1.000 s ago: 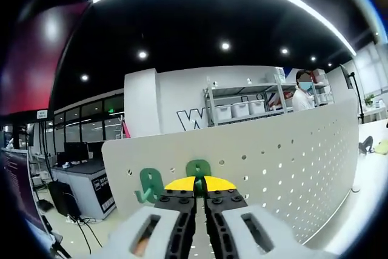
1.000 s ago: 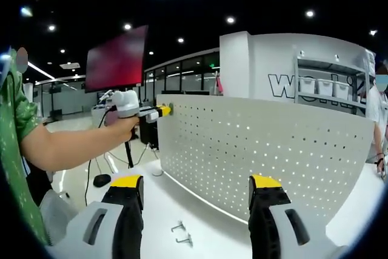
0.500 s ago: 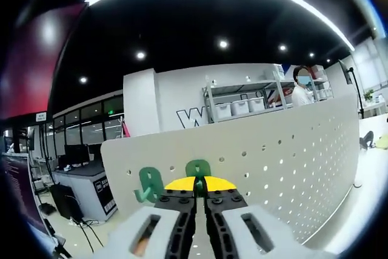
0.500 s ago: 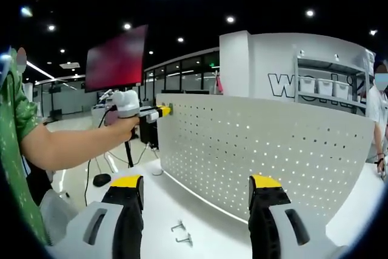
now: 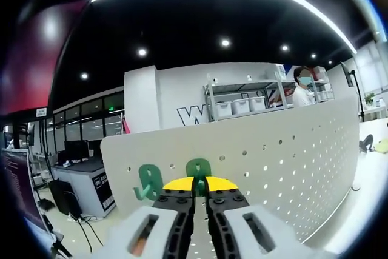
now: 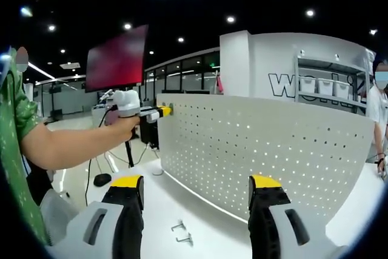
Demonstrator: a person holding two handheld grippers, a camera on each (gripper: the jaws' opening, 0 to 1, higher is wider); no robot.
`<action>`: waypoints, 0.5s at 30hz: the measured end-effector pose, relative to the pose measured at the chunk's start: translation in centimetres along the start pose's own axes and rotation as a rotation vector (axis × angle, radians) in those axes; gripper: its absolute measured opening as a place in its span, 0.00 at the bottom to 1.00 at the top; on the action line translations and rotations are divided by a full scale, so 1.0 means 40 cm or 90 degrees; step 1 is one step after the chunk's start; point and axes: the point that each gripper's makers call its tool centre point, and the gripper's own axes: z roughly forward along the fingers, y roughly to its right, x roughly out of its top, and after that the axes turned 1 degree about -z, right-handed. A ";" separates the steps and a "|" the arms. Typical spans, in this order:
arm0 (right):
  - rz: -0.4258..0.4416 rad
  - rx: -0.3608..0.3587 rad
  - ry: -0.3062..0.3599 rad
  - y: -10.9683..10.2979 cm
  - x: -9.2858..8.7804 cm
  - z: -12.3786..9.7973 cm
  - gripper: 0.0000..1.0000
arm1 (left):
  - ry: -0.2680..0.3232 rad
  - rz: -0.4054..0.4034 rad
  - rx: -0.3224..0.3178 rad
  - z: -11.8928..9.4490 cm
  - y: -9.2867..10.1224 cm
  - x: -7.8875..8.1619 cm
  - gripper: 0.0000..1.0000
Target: Insert the hook assembly into the mounting plate slot until the hook locks in place.
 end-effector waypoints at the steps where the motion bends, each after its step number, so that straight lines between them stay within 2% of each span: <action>1: 0.000 0.000 0.000 0.001 0.000 0.000 0.71 | -0.001 0.001 0.000 0.000 0.000 -0.001 0.07; 15: 0.001 -0.002 0.000 0.002 -0.001 0.001 0.71 | 0.002 -0.018 -0.008 0.000 0.008 0.000 0.16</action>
